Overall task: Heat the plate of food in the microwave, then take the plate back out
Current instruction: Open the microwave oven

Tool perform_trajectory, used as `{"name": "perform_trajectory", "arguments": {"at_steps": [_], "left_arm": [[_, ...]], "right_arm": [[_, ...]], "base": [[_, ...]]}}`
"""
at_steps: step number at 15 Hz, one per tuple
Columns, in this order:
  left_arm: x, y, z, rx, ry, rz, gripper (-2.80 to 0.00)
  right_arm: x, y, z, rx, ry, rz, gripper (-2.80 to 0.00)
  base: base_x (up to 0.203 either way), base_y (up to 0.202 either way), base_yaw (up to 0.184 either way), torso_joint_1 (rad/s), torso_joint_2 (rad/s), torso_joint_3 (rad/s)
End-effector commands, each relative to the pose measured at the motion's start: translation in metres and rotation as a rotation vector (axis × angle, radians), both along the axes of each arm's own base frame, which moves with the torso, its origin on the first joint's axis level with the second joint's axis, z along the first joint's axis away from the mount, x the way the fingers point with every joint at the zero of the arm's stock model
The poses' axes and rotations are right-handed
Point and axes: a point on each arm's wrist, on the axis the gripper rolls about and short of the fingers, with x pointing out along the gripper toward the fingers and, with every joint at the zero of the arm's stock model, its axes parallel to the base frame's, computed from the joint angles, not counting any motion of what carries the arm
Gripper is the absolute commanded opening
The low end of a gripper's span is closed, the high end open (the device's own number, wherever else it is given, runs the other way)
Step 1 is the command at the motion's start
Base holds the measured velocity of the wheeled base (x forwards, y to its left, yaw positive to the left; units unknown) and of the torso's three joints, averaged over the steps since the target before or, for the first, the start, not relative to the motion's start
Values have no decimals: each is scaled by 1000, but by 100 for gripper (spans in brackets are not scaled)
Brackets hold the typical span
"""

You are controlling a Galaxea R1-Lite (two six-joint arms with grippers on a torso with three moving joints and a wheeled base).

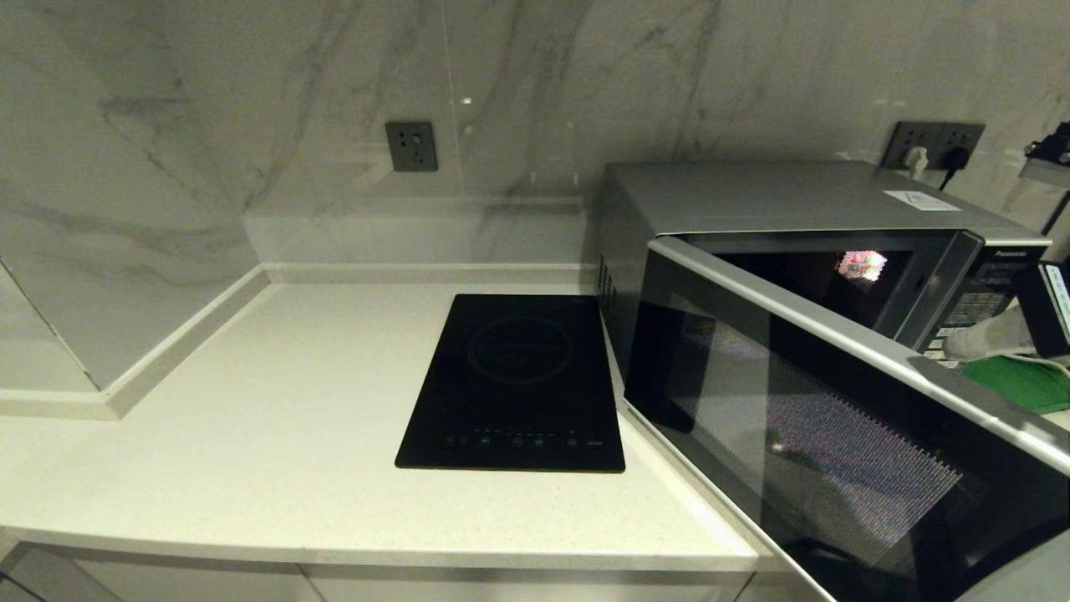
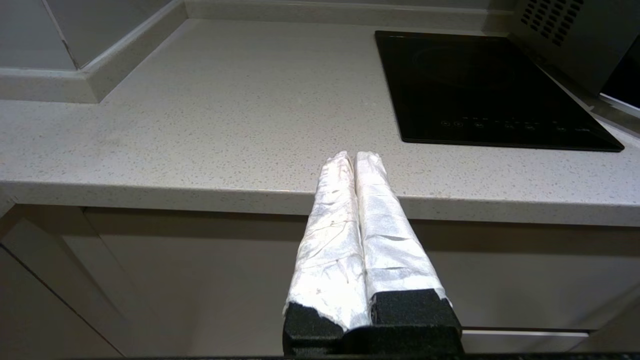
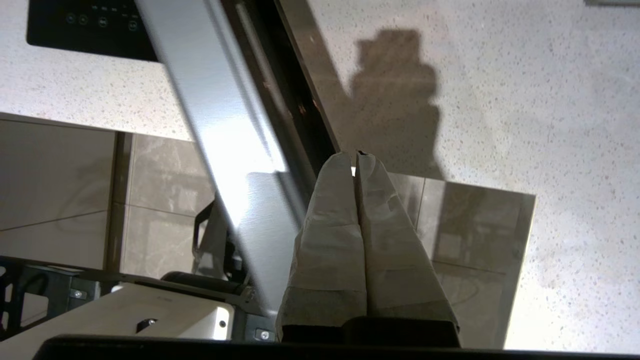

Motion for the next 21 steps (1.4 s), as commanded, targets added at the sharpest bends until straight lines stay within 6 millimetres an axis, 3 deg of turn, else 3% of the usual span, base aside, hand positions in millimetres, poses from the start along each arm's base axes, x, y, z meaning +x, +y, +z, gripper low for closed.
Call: {"name": "perform_trajectory", "arguments": {"at_steps": [1,6,12,21], "left_arm": [[0,0,0,0,-1,1,-280],[0,0,0,0,-1,1,-280],[0,0,0,-1,-1,1,-280],[0,0,0,-1,-1,1,-280]], "right_arm": [[-2,0,-5,-6,23,3,-280],[-7,12,-14,-48,50,109,-280],[-14,42,-17,-67,57,285,-280],[-12,52,-24,-75,86,324,-280]], "base": [[0,0,0,0,0,0],[0,0,0,0,0,0],[0,0,0,0,0,0],[0,0,0,0,0,0]]}}
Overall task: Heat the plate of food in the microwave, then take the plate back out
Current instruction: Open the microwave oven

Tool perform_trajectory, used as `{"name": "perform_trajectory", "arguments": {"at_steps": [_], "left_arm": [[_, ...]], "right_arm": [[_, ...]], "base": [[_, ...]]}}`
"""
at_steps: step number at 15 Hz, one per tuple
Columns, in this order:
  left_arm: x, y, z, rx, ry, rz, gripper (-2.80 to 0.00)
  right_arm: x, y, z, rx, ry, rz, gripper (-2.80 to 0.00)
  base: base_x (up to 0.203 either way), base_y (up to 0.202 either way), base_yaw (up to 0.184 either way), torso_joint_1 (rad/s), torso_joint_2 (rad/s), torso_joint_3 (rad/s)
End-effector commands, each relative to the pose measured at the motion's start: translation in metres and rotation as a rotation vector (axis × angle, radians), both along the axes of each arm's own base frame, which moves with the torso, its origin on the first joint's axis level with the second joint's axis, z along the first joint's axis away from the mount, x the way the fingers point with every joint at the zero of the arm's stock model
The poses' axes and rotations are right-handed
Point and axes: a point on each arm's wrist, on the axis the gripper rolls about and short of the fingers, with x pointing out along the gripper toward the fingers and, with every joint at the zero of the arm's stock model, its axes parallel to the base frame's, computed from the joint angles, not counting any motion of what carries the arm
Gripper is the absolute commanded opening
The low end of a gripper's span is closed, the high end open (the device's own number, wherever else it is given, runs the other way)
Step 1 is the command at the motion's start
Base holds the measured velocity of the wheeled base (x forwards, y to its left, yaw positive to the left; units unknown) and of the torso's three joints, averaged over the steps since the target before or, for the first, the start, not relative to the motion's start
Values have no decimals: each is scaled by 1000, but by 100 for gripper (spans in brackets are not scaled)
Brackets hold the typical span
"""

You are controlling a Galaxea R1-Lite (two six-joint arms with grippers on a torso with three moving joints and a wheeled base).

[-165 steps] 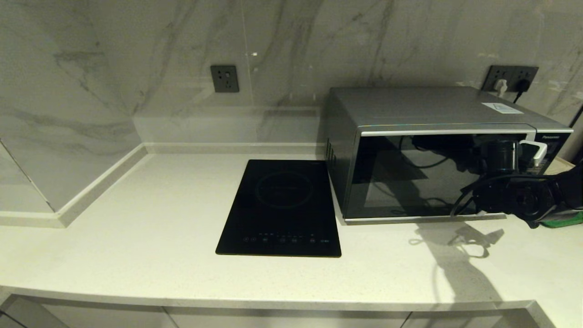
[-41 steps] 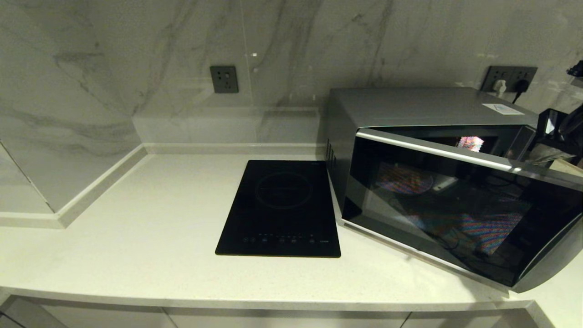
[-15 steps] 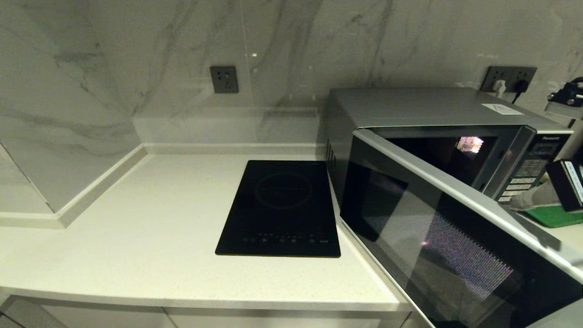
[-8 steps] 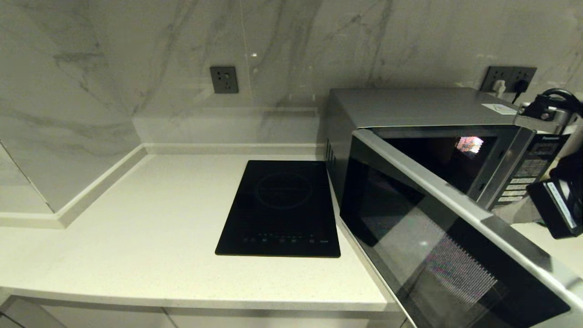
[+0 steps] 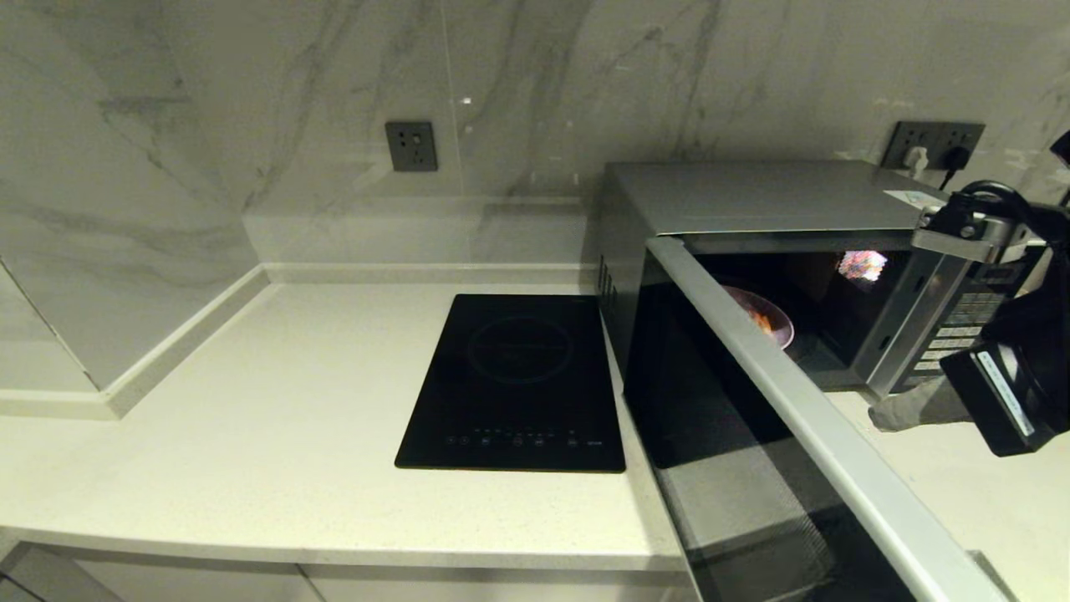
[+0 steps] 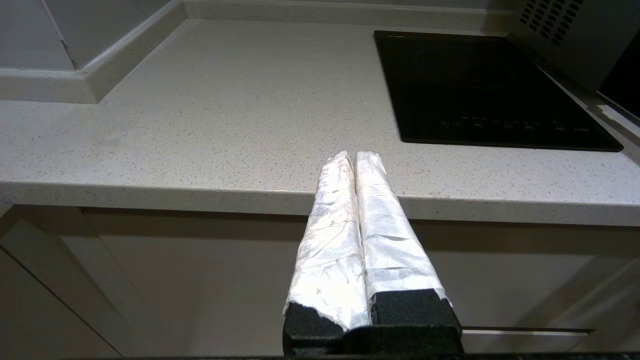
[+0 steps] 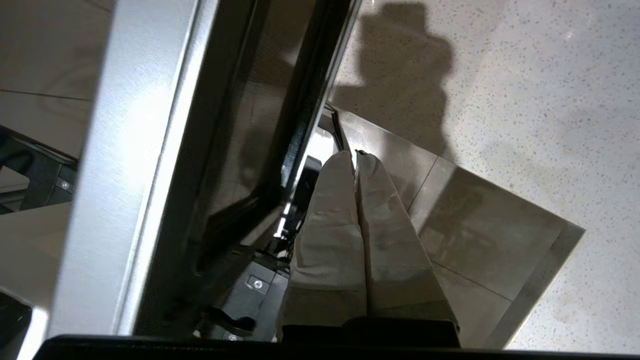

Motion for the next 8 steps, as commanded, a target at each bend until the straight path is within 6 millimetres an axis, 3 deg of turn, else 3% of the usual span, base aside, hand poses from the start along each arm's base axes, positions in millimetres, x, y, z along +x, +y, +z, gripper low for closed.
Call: {"name": "perform_trajectory", "arguments": {"at_steps": [1,4,8], "left_arm": [[0,0,0,-1,0,1,-280],[0,0,0,-1,0,1,-280],[0,0,0,-1,0,1,-280]], "right_arm": [[1,2,-3,-6,17,4,-280],[6,4,-5,-6,24,-56,-280],[50,20,-18,64,-15,-527,-280]], "base": [[0,0,0,0,0,0],[0,0,0,0,0,0],[0,0,0,0,0,0]]}}
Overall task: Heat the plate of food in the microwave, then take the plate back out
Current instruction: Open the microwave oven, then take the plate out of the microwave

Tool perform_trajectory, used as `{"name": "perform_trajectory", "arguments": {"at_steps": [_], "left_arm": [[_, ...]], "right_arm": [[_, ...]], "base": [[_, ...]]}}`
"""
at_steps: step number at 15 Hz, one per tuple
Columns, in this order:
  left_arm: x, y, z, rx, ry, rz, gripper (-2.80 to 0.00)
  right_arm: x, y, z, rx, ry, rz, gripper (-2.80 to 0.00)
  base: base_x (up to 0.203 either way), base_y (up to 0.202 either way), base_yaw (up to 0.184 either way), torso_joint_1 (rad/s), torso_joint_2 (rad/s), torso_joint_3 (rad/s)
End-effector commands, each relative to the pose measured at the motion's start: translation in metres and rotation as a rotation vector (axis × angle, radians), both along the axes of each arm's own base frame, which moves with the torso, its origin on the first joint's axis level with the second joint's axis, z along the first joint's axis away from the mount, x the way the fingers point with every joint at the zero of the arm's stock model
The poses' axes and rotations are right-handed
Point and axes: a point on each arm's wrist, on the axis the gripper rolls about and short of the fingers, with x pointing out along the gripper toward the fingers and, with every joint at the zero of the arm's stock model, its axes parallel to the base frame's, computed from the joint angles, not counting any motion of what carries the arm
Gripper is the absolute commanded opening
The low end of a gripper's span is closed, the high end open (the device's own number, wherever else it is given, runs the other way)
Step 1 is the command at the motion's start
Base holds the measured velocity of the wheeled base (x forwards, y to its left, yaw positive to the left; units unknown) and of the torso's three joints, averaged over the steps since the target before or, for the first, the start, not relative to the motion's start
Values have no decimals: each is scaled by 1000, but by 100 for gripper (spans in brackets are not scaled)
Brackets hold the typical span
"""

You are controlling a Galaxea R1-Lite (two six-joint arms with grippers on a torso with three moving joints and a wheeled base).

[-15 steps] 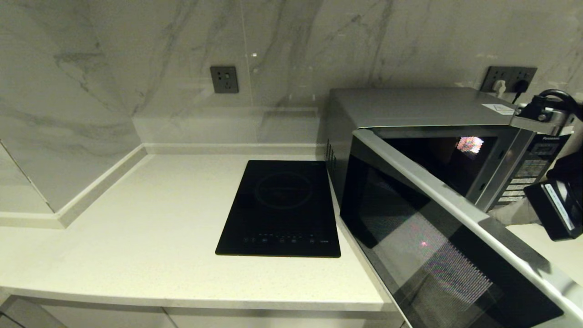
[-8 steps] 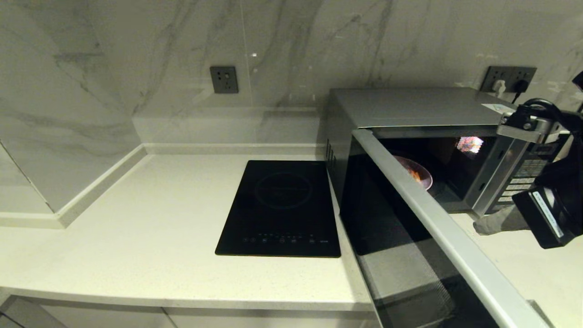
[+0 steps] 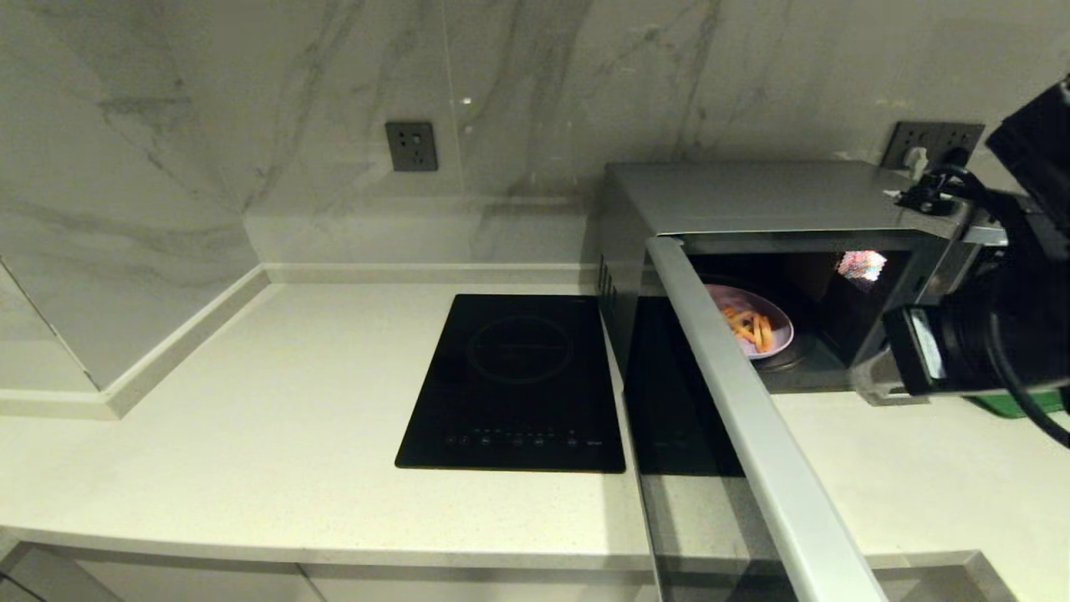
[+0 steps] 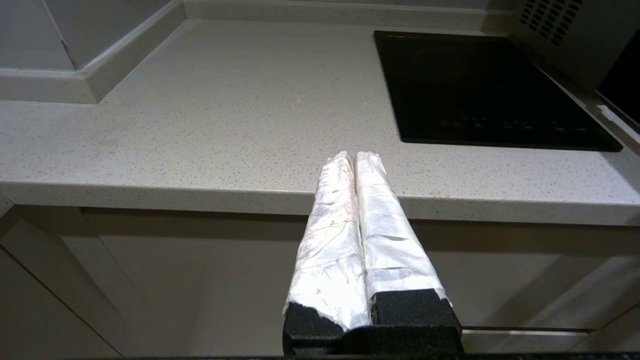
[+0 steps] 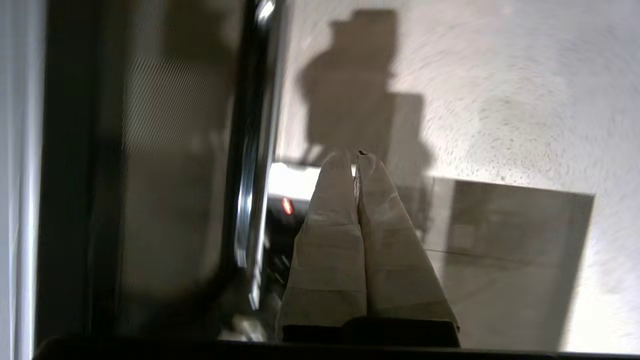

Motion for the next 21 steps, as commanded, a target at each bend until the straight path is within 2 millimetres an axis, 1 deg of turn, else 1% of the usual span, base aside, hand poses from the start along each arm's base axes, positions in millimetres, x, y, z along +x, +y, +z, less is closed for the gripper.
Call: {"name": "perform_trajectory", "arguments": {"at_steps": [1,4,6,7,10,11,13,15,17,19,21], "left_arm": [[0,0,0,-1,-1,2,-280],[0,0,0,0,-1,2,-280],[0,0,0,0,-1,1,-280],[0,0,0,0,-1,1,-280],[0,0,0,-1,-1,1,-280],[0,0,0,-1,-1,1,-280],[0,0,0,-1,-1,1,-280],[0,0,0,-1,-1,1,-280],[0,0,0,-1,-1,1,-280],[0,0,0,-1,-1,1,-280],[0,0,0,-1,-1,1,-280]], "right_arm": [[34,15,-21,55,17,-256,-280],[66,30,-29,156,20,-405,-280],[90,41,-38,204,31,-487,-280],[105,40,-44,223,35,-543,-280],[143,18,-74,214,81,-687,-279],[152,14,-79,220,85,-717,0],[172,1,-86,256,81,-785,0],[183,-12,-89,287,85,-817,0],[189,-19,-92,306,100,-825,0],[194,-26,-101,295,115,-851,0],[197,-34,-103,293,119,-872,0]], "base": [[0,0,0,0,0,0],[0,0,0,0,0,0],[0,0,0,0,0,0],[0,0,0,0,0,0],[0,0,0,0,0,0],[0,0,0,0,0,0],[0,0,0,0,0,0],[0,0,0,0,0,0],[0,0,0,0,0,0],[0,0,0,0,0,0],[0,0,0,0,0,0]]}}
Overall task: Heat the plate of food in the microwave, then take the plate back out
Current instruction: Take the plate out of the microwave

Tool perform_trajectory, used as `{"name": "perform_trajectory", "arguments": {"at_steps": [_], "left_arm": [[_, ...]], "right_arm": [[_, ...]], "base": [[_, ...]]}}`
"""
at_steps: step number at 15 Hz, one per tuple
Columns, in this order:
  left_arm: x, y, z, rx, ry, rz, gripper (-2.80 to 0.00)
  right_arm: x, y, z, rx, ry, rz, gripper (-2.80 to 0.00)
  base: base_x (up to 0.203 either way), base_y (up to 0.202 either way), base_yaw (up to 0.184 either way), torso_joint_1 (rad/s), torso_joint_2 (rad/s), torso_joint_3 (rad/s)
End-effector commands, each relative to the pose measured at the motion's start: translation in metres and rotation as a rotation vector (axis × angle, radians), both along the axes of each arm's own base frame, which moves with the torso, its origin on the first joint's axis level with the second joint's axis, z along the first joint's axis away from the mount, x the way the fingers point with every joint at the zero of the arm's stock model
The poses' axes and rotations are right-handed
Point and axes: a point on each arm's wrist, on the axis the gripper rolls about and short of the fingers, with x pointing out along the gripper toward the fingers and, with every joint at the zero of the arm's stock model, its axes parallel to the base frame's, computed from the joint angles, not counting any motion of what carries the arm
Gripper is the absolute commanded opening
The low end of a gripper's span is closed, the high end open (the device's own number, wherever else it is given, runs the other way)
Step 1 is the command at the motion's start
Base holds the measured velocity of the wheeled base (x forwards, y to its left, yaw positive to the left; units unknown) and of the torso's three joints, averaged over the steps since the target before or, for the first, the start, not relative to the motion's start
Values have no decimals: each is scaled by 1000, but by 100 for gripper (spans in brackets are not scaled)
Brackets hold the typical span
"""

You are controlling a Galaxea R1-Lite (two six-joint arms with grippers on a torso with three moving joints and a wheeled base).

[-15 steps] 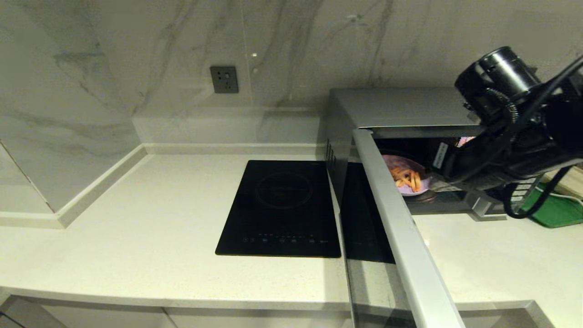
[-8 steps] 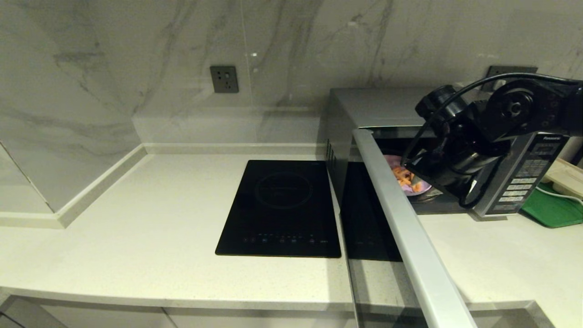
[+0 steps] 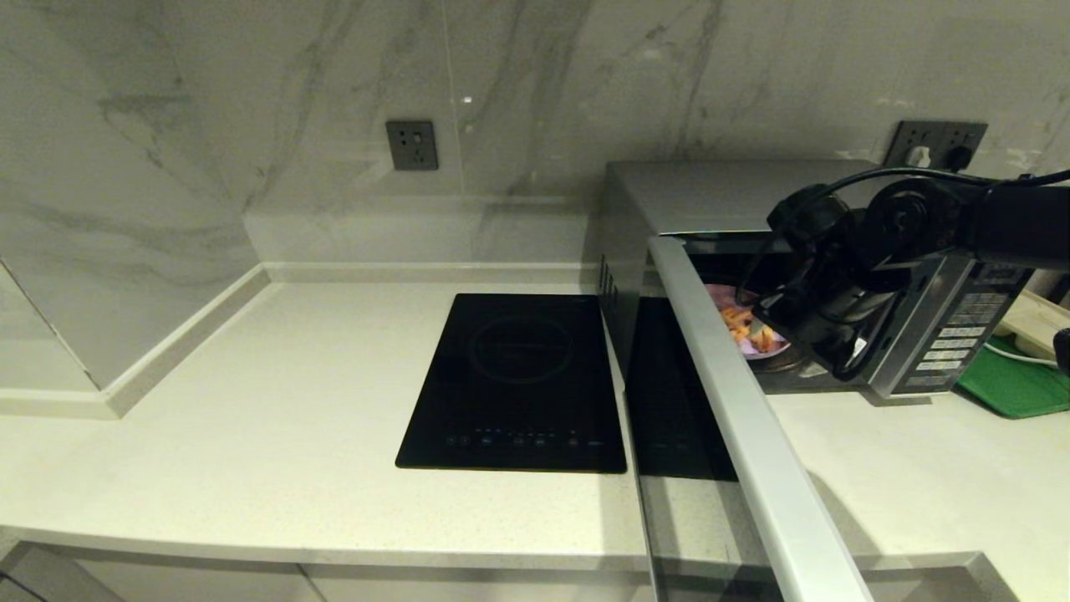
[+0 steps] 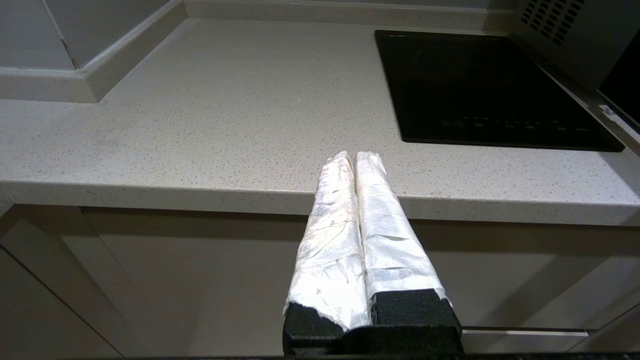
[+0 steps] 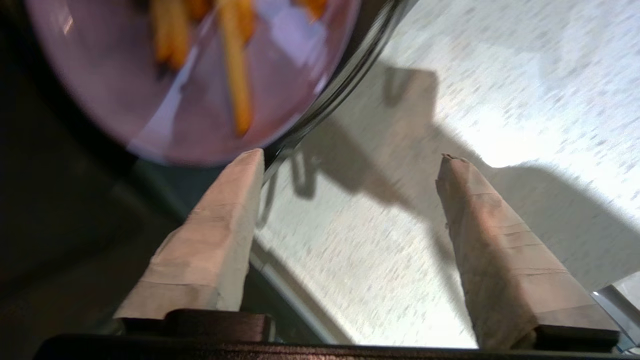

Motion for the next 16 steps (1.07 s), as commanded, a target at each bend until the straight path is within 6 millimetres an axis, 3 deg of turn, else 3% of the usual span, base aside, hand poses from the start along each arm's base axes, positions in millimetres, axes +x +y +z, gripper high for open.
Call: {"name": "perform_trajectory", "arguments": {"at_steps": [1,11,16], "left_arm": [[0,0,0,-1,-1,1,-280],[0,0,0,1,-1,1,-280],[0,0,0,0,-1,1,-280]], "right_arm": [[4,-9,-6,-1,18,-28,0],[19,-12,-39,0,90,-61,0],[22,-12,-43,10,97,-55,0]], "base": [[0,0,0,0,0,0],[0,0,0,0,0,0],[0,0,0,0,0,0]]}}
